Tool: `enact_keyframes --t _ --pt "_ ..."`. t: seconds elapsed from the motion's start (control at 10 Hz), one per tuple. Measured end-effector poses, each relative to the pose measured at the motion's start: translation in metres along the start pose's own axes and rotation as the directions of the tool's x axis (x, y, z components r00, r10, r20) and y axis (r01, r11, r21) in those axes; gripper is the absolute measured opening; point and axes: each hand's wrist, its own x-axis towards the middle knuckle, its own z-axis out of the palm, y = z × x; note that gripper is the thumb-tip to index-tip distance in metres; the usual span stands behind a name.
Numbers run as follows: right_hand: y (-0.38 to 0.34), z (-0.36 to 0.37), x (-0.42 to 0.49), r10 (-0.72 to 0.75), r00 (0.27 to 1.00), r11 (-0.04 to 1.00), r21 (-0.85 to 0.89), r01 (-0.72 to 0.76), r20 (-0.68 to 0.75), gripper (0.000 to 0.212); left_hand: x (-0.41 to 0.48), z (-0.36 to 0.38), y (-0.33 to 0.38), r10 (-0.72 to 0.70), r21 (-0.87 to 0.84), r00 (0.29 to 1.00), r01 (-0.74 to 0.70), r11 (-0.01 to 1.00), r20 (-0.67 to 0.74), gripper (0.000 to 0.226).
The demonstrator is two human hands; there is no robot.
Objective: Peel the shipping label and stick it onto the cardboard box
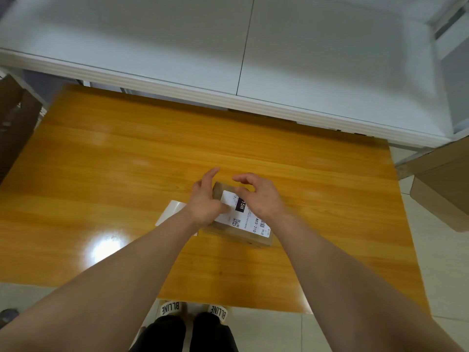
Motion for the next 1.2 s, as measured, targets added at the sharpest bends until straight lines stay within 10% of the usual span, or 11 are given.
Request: enact_keyframes --t 0.2,0.8,1.2 --pt "0.006 -0.006 -0.011 -0.059 0.996 0.962 -0.270 0.040 -0.062 0.043 0.014 -0.003 0.010 0.018 0.095 1.000 -0.019 0.995 0.007 0.064" --pt "-0.011 -0.023 -0.063 0.011 0.976 0.998 0.069 0.004 -0.219 0.026 -0.012 -0.020 0.024 0.129 0.176 0.981 -0.103 0.979 -0.142 0.034" --pt "-0.113 -0.108 -0.172 -0.179 0.930 0.893 0.344 0.291 -0.322 0.012 -0.175 -0.110 0.145 0.591 -0.105 0.762 -0.632 0.768 -0.265 0.029"
